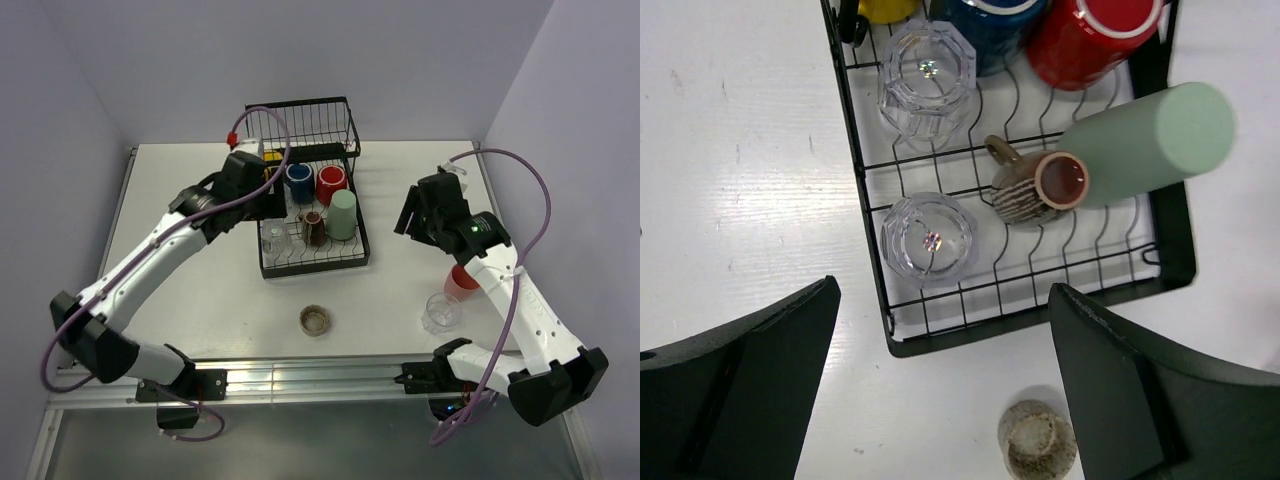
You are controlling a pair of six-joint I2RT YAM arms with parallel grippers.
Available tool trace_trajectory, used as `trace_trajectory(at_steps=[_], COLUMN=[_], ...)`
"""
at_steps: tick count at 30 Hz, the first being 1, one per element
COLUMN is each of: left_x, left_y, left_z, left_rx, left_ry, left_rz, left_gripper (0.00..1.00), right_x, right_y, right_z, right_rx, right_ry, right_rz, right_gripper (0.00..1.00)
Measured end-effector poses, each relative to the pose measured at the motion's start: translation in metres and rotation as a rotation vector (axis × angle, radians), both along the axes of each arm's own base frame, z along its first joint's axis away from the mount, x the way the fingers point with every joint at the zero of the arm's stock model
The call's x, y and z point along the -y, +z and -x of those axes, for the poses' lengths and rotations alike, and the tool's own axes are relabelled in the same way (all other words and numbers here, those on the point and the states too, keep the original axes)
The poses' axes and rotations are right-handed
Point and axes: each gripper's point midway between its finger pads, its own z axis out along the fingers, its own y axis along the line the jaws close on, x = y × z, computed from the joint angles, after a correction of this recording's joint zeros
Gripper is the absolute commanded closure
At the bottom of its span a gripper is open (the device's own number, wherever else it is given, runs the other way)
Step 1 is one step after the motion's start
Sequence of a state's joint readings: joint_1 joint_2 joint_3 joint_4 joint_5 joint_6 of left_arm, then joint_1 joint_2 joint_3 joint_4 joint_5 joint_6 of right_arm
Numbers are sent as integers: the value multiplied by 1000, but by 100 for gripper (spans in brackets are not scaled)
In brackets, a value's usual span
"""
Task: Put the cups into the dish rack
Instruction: Place the cup upside down on the dish rack, then grab a cup with the right arm
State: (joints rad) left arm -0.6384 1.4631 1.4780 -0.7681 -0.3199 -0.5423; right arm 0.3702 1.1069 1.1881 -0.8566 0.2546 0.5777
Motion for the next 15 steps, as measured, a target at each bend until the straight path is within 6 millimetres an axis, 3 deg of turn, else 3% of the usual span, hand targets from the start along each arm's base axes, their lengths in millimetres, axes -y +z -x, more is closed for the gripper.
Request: trace_trajectory(at_steps=[7,15], left_x=[-16,-25], left_y=[24,25], left_z=[39,62], left_rx=[92,114], left_ry=[-43,-77], left_rz=[113,158], left_gripper=[9,8], right_x=[10,13], right_y=[-6,-51], right_z=[31,70], right_rx=[-76,-268], right_ry=[-9,-23], right_rz=[5,-12], right_gripper=[30,31])
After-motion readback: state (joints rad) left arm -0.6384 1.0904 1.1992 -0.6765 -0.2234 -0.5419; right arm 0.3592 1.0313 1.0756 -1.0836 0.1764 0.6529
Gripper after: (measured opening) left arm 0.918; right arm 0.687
